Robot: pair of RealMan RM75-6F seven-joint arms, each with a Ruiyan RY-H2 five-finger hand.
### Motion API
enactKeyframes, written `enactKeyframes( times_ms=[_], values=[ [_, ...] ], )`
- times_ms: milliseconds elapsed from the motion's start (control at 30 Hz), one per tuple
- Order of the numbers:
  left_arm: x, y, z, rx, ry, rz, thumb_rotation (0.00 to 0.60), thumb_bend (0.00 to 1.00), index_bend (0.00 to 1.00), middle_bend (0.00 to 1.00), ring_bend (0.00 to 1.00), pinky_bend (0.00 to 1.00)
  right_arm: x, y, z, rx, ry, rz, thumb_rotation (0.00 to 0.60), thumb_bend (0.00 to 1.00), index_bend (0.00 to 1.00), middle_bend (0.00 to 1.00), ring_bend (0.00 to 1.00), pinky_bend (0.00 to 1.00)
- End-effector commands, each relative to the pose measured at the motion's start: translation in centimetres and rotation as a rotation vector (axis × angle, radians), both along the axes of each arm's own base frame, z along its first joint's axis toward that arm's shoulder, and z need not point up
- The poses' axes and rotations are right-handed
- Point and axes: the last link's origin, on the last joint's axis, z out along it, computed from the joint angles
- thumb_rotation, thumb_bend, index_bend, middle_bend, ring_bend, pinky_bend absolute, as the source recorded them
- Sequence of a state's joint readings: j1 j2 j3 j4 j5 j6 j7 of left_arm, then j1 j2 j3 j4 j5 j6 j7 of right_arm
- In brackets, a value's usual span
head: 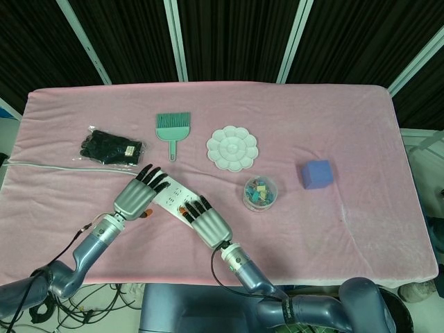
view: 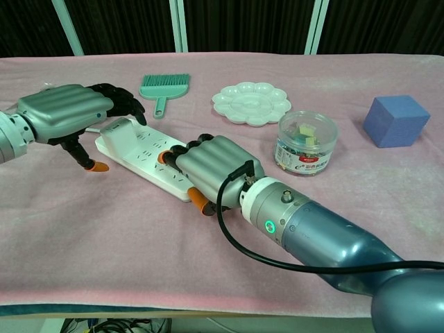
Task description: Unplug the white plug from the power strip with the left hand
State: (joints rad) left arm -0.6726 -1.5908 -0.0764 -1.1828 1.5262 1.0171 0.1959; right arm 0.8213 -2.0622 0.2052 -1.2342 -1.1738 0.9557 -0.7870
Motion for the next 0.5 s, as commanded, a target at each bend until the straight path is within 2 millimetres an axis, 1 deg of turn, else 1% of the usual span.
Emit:
enactKeyframes(
  times_ms=[33,233,367,433,500],
  values=[
    [0.13,0.20,-0.03,0.005,0.001,0.000,0.600,0.17,0.24,0.14,0.00,0.00,0.23,-0.23,0.03,-0.015,-0.006,0.004,0.600,0.54,0.13,0.10,0.15,0.11],
    [0.25,0.40,0.02,0.010,0.004,0.002,0.600,0.17,0.23,0.15,0.00,0.00,0.40,-0.50,0.49,-0.032,-0.011,0.022,0.600,0.54,0.13,0.10,0.15,0.11],
    [0.04,0.37,-0.24,0.003,0.018,0.011,0.600,0.17,0.23,0.16,0.00,0.00,0.29,-0.32,0.36,-0.016,0.002,0.027,0.600,0.54,0.13,0.11,0.15,0.10],
    [-0.05,0.36,-0.31,0.004,0.025,0.011,0.600,0.20,0.23,0.17,0.00,0.00,0.12,-0.17,0.20,-0.010,0.018,0.036,0.600,0.55,0.14,0.11,0.15,0.10],
    [-0.10,0.34,-0.34,0.007,0.025,0.012,0.600,0.22,0.23,0.17,0.00,0.00,-0.06,-0.05,0.03,-0.005,0.033,0.042,0.600,0.58,0.15,0.11,0.15,0.10]
  ],
)
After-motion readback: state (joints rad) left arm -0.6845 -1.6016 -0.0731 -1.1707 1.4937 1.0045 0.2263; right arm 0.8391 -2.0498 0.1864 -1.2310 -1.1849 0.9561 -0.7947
